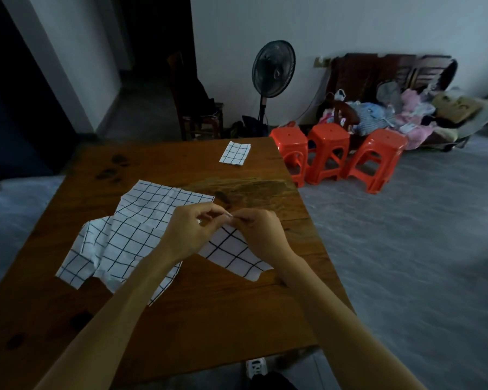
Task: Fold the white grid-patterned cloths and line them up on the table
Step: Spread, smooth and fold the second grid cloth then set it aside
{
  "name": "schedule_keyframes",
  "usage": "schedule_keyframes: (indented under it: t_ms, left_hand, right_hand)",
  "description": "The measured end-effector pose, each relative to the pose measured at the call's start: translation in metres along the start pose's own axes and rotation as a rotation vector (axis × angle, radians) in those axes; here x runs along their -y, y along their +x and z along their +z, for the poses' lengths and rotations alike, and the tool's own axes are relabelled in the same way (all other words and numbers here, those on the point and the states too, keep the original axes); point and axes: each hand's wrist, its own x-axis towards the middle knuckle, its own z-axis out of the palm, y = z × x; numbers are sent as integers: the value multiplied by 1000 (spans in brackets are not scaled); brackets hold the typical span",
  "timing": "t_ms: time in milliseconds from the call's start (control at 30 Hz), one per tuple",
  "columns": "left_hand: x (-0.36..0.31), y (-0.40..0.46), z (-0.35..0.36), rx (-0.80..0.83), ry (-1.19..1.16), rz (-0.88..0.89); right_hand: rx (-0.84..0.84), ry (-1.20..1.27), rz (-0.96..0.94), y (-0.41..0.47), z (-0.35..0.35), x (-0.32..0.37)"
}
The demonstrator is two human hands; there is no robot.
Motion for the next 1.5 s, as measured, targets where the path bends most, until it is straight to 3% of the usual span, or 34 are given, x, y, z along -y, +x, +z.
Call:
schedule_keyframes:
  t_ms: [133,233,333,500,567,667,833,967,1200,1400,1500]
  left_hand:
    - [3,2,3,-15,-23,-23]
    - [6,2,4,-133,12,-38]
    - [13,3,-1,-234,38,-58]
    - [27,8,-31,-379,80,-90]
    - [30,12,-42,-335,157,-62]
    - [29,15,-39,-173,223,-16]
    - [25,10,-19,-45,145,4]
    - [19,14,-21,-65,106,11]
    - [31,10,-28,-175,106,-16]
    - [35,1,-36,-196,152,-58]
    - [32,-8,-38,-129,189,-53]
  right_hand:
    - [58,-27,-43,2,-4,4]
    - [53,-27,-23,0,-1,-1]
    - [34,-70,36,-10,-1,-20]
    - [165,-150,177,-30,-7,-53]
    - [212,-177,263,-35,-8,-67]
    - [149,-132,302,-30,-7,-69]
    - [116,-27,55,8,9,-10]
    - [146,-24,-43,20,17,5]
    - [133,-3,36,-5,32,-27]
    - [383,-230,190,-27,31,-60]
    - [332,-202,276,-34,29,-54]
